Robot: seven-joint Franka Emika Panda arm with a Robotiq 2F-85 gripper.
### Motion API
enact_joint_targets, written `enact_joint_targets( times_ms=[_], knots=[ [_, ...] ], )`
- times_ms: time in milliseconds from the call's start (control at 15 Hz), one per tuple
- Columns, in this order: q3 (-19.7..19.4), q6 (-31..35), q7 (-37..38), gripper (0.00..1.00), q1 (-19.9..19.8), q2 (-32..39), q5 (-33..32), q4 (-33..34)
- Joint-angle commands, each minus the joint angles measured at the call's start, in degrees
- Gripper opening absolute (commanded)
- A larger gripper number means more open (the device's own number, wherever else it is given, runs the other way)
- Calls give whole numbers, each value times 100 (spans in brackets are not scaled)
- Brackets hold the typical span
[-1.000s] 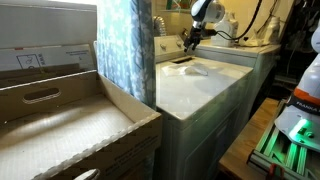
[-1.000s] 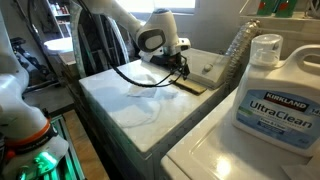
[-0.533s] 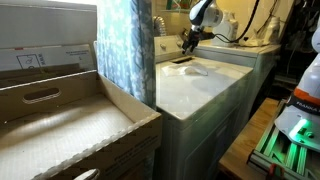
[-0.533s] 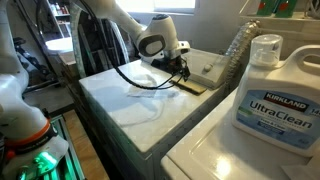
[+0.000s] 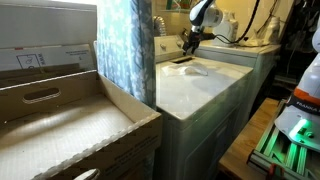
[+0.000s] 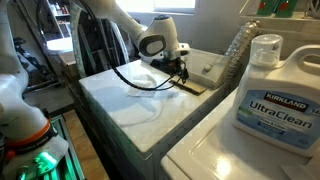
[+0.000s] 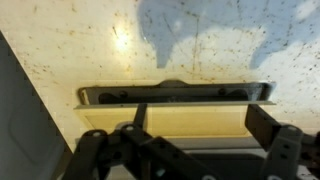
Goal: Push the grey object into the detergent drawer of the washing machine on the left
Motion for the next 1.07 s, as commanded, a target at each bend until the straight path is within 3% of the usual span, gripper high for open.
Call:
enact_joint_targets(
  times_ms=[0, 467, 1000],
  knots=[
    [-308, -1095, 380, 100, 139, -576, -393, -154],
    [-547, -2269, 473, 100, 230, -1387, -636, -203],
    [-585, -2205, 419, 100, 313, -1289, -567, -6]
  ],
)
